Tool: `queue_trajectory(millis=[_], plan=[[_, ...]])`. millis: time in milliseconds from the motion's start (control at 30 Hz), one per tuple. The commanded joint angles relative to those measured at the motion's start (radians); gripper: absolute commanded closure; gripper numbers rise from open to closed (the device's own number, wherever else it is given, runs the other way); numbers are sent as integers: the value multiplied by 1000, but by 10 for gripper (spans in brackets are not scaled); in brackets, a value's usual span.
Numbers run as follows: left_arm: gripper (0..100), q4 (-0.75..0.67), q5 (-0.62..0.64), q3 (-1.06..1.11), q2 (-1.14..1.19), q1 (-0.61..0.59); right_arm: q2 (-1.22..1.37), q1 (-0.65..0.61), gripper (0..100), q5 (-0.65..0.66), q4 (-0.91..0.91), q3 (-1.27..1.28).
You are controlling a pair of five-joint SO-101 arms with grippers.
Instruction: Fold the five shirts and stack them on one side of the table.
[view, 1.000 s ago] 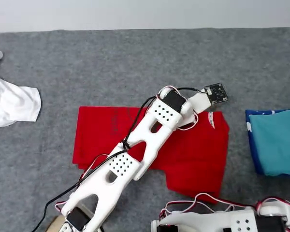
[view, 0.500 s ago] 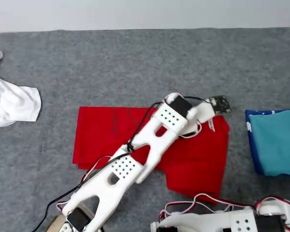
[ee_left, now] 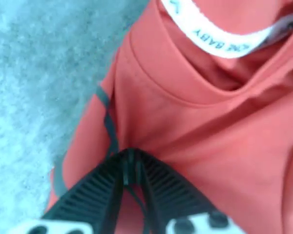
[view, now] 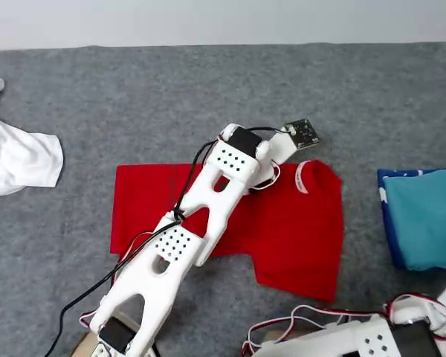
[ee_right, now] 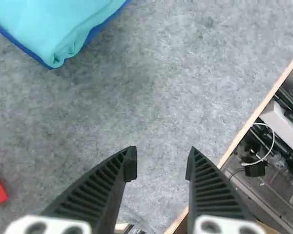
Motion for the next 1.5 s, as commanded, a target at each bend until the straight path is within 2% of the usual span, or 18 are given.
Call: queue_trajectory(millis=[0,300,467,567,633,767,967,1167,1467], plan=[[985,28,-3,-13,-49,0,-7,-10,826,-9,-13,3],[984,26,58,-19,-258,146,-7,-71,826,-9,-15,3],[984,-11,60,-21,-328,152,-7,-139,826,-11,-15,3],[984,-11,61,-41,-365,118,-5,-231,827,-12,-15,3],[984,-9,81,-54,-394,78,1,-314,827,-12,-16,-2],[985,-3,209,-77,-474,-57,4,-460,830,-12,-79,-3],[987,32,244,-28,-626,-330,79,-704,939,-11,-122,-28],[987,32,244,153,-806,-548,415,-829,941,-12,-104,-239],[987,29,239,547,-1062,-730,977,-1017,945,-12,10,-629]])
